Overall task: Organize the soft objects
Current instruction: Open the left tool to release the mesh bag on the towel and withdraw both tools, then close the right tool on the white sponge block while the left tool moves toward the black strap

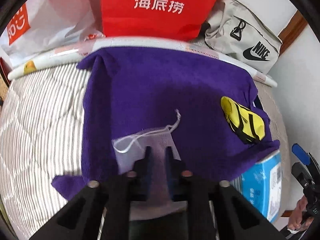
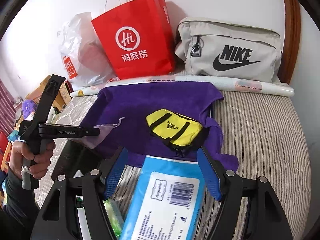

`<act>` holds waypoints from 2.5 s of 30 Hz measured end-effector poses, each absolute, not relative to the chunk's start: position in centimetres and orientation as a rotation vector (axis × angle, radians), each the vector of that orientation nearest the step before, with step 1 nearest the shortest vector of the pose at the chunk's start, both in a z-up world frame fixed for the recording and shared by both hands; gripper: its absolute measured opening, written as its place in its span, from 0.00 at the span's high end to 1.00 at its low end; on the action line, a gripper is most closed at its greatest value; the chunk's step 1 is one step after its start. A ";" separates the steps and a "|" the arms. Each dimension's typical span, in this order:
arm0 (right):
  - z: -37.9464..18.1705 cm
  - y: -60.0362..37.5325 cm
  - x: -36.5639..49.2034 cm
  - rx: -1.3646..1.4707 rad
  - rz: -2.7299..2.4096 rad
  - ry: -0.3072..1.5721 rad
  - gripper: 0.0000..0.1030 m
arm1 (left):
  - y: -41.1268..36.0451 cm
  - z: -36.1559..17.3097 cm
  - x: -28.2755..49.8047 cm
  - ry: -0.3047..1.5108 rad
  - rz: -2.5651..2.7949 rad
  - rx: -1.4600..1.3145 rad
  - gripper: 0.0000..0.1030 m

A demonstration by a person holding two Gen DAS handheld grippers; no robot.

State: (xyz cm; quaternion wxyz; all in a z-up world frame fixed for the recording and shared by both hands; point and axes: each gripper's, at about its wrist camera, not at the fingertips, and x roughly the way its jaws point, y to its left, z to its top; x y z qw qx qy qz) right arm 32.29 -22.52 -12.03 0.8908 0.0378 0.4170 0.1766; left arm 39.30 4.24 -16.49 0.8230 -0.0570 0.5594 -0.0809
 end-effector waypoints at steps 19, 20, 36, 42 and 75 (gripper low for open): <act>-13.2 -21.8 33.4 0.073 0.368 0.903 0.31 | 6.7 -16.9 41.7 1.152 -0.178 -0.209 0.41; -13.2 -21.8 33.3 0.074 0.370 0.904 0.31 | 6.8 -16.6 41.4 1.140 -0.166 -0.200 0.40; -11.3 -19.1 27.0 0.068 0.503 0.878 0.31 | 9.6 -12.8 33.5 1.075 -0.154 -0.242 0.40; -10.9 -17.9 21.7 0.024 0.586 0.875 0.31 | 10.4 -10.8 28.6 1.027 -0.137 -0.250 0.40; -14.1 -13.0 15.1 -0.181 0.443 0.732 0.48 | 11.5 -16.5 16.9 1.074 -0.172 -0.276 0.40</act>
